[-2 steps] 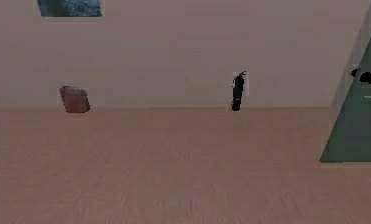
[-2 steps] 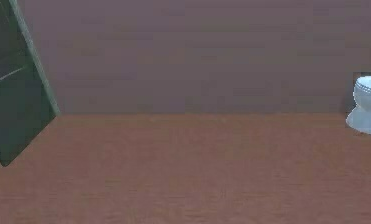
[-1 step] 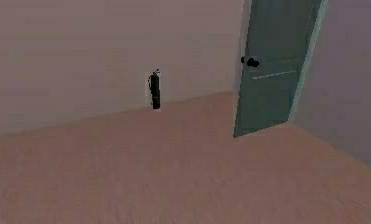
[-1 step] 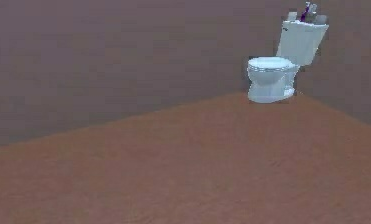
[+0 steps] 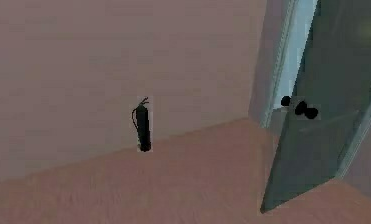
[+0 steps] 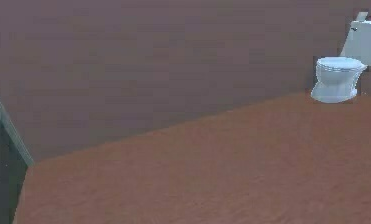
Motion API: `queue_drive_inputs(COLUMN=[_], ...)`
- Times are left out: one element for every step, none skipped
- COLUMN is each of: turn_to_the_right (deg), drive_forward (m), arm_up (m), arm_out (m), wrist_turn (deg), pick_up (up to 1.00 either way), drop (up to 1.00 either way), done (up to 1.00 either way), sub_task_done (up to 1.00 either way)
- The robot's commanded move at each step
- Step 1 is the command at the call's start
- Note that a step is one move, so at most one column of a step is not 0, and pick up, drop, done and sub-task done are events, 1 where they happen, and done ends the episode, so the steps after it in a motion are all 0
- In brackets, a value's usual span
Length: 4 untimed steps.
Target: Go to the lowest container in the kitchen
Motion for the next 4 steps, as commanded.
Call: queue_drive_inputs(turn_to_the_right=[0.0,9.0,0.0,45.0], drive_forward=[1.0,0.0,0.35,0.0], arm_up=[0.0,0.0,0.0,0.0], arm_out=[0.0,0.0,0.0,0.0], wrist_turn=[0.0,0.0,0.0,0.0], pick_up=[0.0,0.0,0.0,0.0], drop=[0.0,0.0,0.0,0.0], done=[0.0,0.0,0.0,0.0], sub_task_done=[0.0,0.0,0.0,0.0])
